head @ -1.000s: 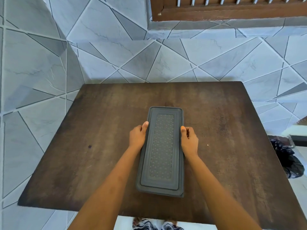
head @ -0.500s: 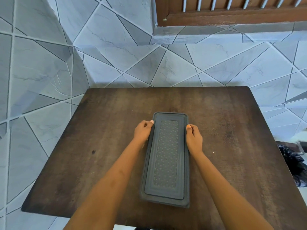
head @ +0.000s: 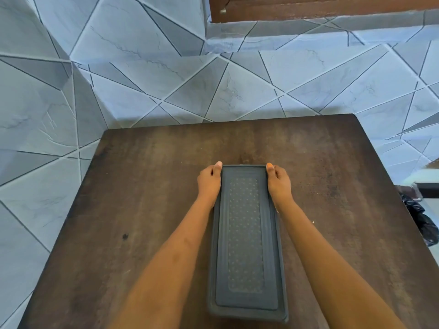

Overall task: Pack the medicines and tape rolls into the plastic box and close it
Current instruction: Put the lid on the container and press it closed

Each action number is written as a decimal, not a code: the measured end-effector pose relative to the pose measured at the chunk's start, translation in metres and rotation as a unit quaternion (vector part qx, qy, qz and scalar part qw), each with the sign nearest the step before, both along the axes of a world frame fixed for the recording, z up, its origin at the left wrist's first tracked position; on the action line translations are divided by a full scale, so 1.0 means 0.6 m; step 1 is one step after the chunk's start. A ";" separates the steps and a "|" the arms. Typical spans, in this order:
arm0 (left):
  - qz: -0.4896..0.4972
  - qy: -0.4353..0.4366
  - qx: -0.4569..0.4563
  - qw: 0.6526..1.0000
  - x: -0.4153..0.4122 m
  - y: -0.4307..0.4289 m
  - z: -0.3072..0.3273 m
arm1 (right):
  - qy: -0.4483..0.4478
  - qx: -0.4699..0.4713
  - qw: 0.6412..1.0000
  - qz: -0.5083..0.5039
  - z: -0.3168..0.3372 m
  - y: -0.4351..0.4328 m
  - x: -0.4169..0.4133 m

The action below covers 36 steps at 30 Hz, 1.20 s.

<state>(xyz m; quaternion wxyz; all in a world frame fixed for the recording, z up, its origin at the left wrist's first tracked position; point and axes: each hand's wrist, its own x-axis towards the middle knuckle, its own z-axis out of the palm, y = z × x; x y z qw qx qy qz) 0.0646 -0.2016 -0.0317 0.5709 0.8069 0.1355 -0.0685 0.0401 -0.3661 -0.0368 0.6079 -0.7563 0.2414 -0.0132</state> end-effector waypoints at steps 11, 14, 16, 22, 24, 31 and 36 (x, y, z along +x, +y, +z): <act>0.010 -0.013 0.049 0.999 0.013 0.006 0.010 | -0.020 -0.038 0.999 -0.023 -0.006 0.004 0.020; -0.006 0.001 0.043 0.999 -0.015 0.017 0.020 | 0.012 -0.047 0.999 0.011 -0.006 0.005 -0.001; -0.015 0.014 0.040 0.999 -0.048 0.031 0.021 | 0.014 -0.032 0.999 0.023 -0.008 0.005 -0.034; -0.044 0.079 -0.011 0.996 -0.184 0.074 0.022 | -0.003 0.028 0.999 0.033 -0.011 0.008 -0.193; -0.051 0.094 -0.032 0.994 -0.230 0.083 0.025 | -0.005 0.059 0.998 0.033 -0.008 0.014 -0.246; -0.065 0.122 -0.079 0.987 -0.300 0.096 0.036 | -0.008 0.106 0.994 -0.005 0.002 0.034 -0.329; -0.152 0.199 -0.080 0.965 -0.344 0.122 0.051 | 0.011 0.129 0.992 0.012 0.004 0.036 -0.390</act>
